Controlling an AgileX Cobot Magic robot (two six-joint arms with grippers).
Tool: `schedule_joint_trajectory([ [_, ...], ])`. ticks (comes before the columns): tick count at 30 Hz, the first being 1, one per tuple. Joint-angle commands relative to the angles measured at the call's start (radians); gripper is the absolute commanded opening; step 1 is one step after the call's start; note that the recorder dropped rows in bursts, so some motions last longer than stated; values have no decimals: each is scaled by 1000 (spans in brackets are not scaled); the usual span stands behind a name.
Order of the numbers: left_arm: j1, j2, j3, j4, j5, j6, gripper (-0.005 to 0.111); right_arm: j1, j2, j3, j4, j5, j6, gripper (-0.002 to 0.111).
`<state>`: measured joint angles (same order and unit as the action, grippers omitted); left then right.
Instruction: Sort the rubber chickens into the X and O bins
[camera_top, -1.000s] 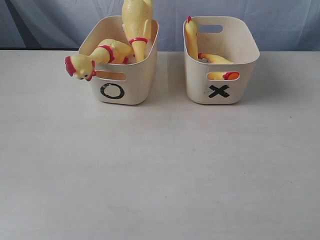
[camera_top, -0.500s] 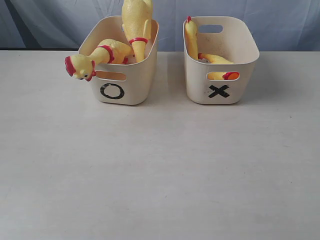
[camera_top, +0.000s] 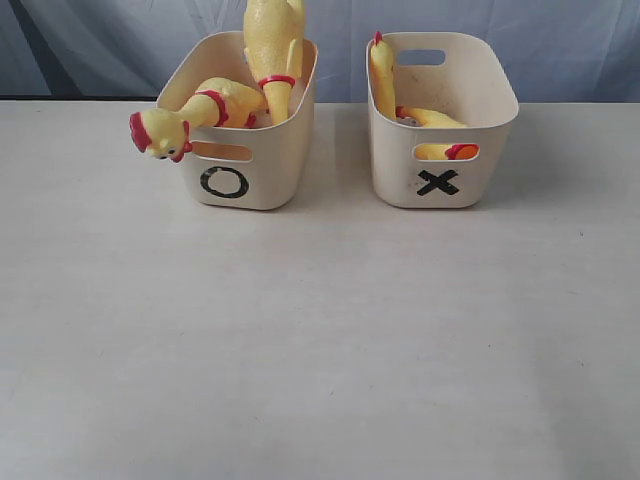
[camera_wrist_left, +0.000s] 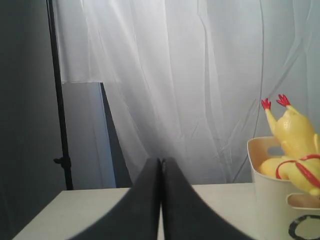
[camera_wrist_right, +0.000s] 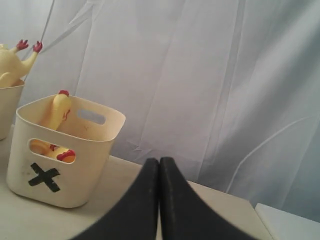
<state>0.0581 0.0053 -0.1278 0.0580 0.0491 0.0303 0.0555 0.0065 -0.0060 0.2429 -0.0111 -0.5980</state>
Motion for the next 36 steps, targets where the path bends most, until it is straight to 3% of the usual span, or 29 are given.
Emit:
schedule_joint_trajectory([
  [1,-2,-5,71,24,-39,0,0,5,-6,6,-22,5,-4,0],
  [5,-8,-5,128,28,-49,0,0,5,-6,6,-33,91,-4,0],
  [8,-10,-5,128,28,32,0,0,5,-6,6,-29,193,-4,0],
  [13,-8,-5,128,23,45,0,0,5,-6,6,-33,213,-4,0],
  [17,-8,-5,128,18,183,0,0,5,-6,6,-155,302,-4,0],
  [30,-8,-5,128,18,183,0,0,5,-6,6,-164,313,3,0],
  [36,-8,-5,128,18,177,-3,0,5,-6,6,-157,313,190,0],
])
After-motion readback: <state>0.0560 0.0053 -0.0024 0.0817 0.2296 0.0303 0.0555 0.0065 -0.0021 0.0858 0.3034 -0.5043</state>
